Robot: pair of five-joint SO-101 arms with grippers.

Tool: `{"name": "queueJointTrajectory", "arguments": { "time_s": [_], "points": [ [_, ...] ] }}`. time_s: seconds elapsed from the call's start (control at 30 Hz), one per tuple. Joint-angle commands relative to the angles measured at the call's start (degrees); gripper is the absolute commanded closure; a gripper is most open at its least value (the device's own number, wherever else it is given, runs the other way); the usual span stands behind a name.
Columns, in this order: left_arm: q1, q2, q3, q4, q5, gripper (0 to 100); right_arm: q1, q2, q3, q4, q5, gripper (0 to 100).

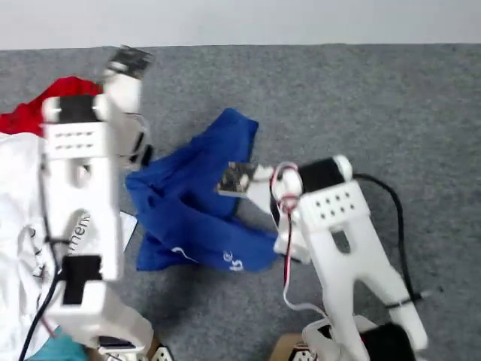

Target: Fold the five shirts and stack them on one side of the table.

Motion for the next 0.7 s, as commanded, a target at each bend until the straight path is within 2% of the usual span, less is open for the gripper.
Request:
{"name": "queueJointTrajectory", "arguments": {
  "time_s": [0.0,0.2,0.33,0.67],
  "points": [
    [5.36,5.63,-1.54,-2.81,0.26,86,0.48,-6.55,4.75,2.07,0.53,99.0],
    [12.84,13.10,-1.54,-2.64,0.09,85,0.48,-8.48,7.56,2.07,0.35,99.0],
    [15.56,16.09,-1.54,-2.73,0.09,77,0.48,-8.48,7.56,2.07,0.35,99.0],
    [11.78,24.97,-1.63,-6.42,-0.18,77,0.48,-8.40,7.56,2.07,0.35,99.0]
  ]
}}
